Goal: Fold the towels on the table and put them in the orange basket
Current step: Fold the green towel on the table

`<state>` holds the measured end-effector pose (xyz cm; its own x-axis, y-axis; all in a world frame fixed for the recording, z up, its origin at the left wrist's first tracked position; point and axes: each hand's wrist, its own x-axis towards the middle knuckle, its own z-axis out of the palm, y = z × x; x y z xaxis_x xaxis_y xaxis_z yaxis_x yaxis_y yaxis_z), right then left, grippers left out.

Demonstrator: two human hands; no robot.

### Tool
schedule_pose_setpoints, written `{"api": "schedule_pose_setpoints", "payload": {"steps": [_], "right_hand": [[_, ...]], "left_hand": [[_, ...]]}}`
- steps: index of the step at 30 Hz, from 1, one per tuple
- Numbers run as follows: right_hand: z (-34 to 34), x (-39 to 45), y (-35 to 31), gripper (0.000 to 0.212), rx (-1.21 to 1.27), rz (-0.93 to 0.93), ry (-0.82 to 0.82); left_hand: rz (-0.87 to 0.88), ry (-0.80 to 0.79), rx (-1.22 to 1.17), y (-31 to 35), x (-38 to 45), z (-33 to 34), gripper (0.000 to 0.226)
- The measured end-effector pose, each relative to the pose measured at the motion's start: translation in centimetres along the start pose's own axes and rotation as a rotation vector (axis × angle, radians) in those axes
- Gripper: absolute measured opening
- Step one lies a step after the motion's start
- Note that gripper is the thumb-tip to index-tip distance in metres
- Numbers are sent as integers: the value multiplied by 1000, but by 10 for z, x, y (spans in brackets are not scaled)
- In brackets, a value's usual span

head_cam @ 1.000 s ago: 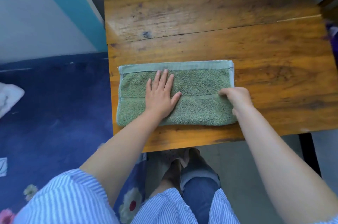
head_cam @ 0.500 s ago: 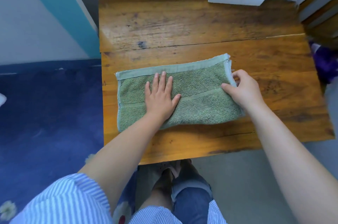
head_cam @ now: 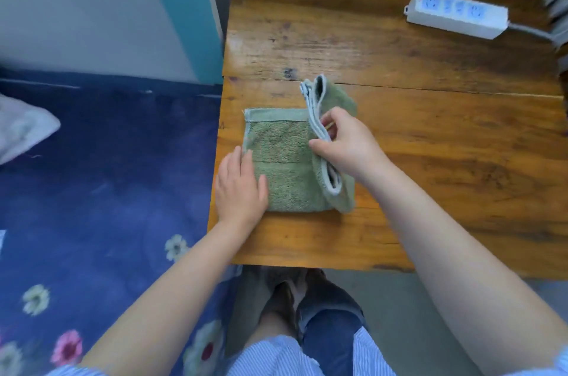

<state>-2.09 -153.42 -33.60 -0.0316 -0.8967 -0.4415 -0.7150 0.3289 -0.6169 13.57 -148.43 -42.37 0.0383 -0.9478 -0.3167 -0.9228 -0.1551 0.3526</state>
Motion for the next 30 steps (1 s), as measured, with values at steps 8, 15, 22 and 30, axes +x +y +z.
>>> {"api": "schedule_pose_setpoints", "payload": {"steps": [8,15,22,30], "right_hand": [[81,26,-24,16,139,148,-43],[103,24,-26,11,123,97,-88],[81,18,-3,27,303,16,-91],[33,49,39,44,-256,-128,315]], "left_hand": [[-79,88,-151,-53,-32,-5,67],[-131,77,-498,-46,-36,-10,59],[-276,-8,-616,-29,-27,-9,35],[-249,-85,-345,-15,-5,-16,36]]}}
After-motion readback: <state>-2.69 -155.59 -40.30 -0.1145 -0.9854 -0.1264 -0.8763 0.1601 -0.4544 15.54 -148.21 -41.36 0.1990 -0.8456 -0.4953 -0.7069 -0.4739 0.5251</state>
